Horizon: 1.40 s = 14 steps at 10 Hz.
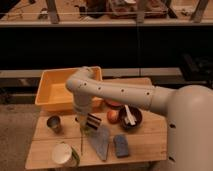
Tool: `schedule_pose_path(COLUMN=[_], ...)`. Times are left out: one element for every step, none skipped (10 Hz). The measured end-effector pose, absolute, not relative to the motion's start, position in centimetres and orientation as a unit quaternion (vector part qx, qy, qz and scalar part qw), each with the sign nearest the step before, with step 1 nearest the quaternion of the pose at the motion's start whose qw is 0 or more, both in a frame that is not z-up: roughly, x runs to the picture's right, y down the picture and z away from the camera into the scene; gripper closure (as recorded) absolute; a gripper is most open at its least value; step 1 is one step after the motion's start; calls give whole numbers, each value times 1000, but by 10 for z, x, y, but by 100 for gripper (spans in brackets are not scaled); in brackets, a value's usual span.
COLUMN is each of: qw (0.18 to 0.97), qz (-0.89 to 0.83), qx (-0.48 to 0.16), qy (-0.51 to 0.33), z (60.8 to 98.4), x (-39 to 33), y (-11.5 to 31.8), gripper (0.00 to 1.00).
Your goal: Place eraser in plastic cup
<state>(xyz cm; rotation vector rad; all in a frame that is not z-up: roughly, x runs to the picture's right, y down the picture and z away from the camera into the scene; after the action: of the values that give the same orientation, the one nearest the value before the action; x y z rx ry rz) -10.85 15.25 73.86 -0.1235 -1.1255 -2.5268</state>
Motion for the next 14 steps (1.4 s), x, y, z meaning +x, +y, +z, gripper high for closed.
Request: schedule_pose_path(qw=[184,183,183,183,182,181,180,180,179,179,179,178,178,181], qz=[-897,-896,-896,-895,-896,-897,-898,-898,-898,-898,-897,-897,-897,-898], qx=[-45,-47,-49,-51,-53,-55,-57,-56,-56,-54,-53,-53,-53,-54], qy=[-400,-401,-402,-403,-402,-400,-398,-398,-398,-399,-400,-401,-401,-398], z=[740,742,744,745,745,744,743,742,741,740,739,739,739,739], x=[-108,-109,-109,-110,-111,-112,-112,-113,-115,-116,-117,-117,-117,-117], y=[155,157,159,160,160,160,160,159,159,158,158,158,159,158], gripper=[81,81,79,74,64,54,42,34,25,20,20,20,20,20])
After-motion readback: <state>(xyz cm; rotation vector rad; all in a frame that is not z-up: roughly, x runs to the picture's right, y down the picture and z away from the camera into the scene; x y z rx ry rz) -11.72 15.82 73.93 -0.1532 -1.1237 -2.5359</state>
